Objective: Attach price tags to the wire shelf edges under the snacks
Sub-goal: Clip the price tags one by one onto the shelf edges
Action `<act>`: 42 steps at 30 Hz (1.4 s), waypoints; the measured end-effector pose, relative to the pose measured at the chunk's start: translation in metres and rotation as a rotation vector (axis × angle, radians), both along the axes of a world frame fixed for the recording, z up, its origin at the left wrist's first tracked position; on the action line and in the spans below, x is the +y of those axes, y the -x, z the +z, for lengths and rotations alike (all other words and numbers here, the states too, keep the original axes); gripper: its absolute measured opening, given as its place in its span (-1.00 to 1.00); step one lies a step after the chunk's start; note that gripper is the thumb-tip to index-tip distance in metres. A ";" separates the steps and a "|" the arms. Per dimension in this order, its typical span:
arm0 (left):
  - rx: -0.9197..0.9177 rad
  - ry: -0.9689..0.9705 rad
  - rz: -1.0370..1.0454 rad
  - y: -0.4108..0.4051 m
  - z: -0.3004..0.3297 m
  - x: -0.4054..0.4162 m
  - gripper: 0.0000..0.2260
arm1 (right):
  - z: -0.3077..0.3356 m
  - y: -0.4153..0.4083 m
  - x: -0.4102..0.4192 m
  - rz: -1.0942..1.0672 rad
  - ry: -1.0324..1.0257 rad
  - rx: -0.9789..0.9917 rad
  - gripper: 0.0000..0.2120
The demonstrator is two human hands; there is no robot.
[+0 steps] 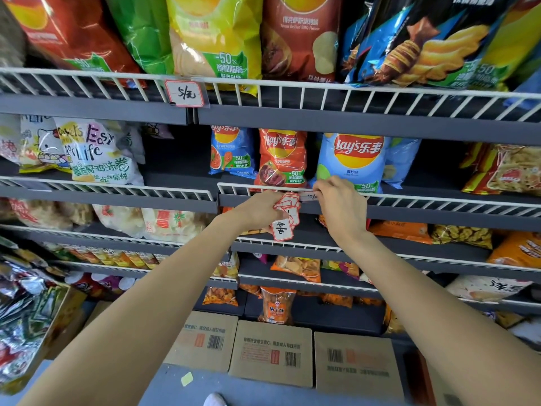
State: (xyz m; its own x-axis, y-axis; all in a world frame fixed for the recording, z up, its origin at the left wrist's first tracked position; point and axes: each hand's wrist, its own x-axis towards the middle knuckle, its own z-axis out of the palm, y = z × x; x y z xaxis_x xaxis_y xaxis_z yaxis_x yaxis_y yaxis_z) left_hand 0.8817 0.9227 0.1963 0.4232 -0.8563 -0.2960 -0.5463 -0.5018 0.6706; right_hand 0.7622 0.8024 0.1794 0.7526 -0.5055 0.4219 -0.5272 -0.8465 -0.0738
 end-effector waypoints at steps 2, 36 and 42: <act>0.009 -0.002 0.002 0.001 0.001 0.000 -0.90 | 0.001 0.000 0.002 0.000 0.013 -0.011 -0.83; 0.261 0.132 0.203 0.015 0.011 -0.002 -0.78 | 0.011 0.011 0.004 0.047 -0.113 0.107 -0.81; 0.252 0.360 0.429 0.027 0.021 0.020 -0.82 | 0.028 0.012 0.031 0.259 -0.581 -0.110 -0.79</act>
